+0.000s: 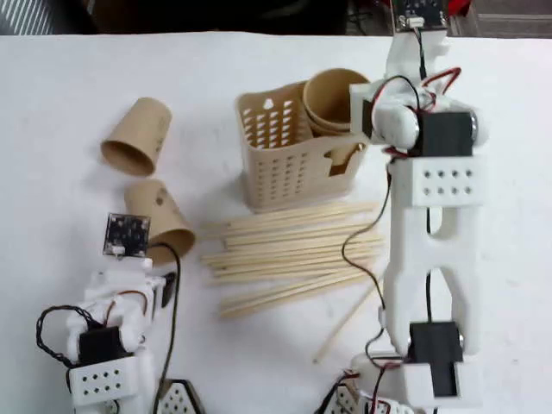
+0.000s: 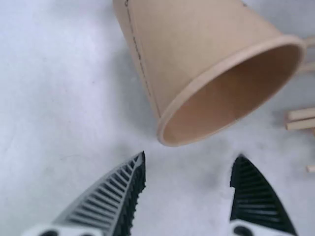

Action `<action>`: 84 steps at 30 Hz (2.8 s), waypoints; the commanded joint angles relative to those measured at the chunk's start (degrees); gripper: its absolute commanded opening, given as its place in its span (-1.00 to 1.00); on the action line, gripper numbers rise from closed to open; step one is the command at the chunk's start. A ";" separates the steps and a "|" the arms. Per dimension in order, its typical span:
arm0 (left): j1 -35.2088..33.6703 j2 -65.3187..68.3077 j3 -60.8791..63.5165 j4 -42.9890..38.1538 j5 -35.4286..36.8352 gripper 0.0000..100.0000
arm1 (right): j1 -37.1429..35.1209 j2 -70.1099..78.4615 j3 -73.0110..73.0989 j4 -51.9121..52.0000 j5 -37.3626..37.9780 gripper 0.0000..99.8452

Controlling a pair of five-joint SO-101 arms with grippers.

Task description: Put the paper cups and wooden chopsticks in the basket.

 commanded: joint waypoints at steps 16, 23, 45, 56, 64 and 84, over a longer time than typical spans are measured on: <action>-0.13 -0.48 -0.26 0.09 -0.44 -0.45 | -0.57 -11.03 9.93 15.60 6.42 -0.92; -0.13 -0.48 -0.26 0.09 -0.44 -0.45 | -0.13 -11.03 22.77 15.60 6.42 -0.92; -0.13 -0.48 -0.26 0.09 -0.44 -0.45 | 8.92 -46.55 90.46 -27.21 16.26 -0.97; 1.10 -0.48 -0.26 0.09 -0.44 -0.45 | 16.04 -73.19 109.45 -24.40 28.75 -0.96; -2.86 -0.57 -2.73 -3.08 -11.25 -0.45 | 16.13 -88.57 114.29 -16.57 31.65 -0.96; -2.86 -0.13 -29.71 8.18 -19.08 -0.24 | 16.22 -96.13 118.59 -12.00 36.31 -0.96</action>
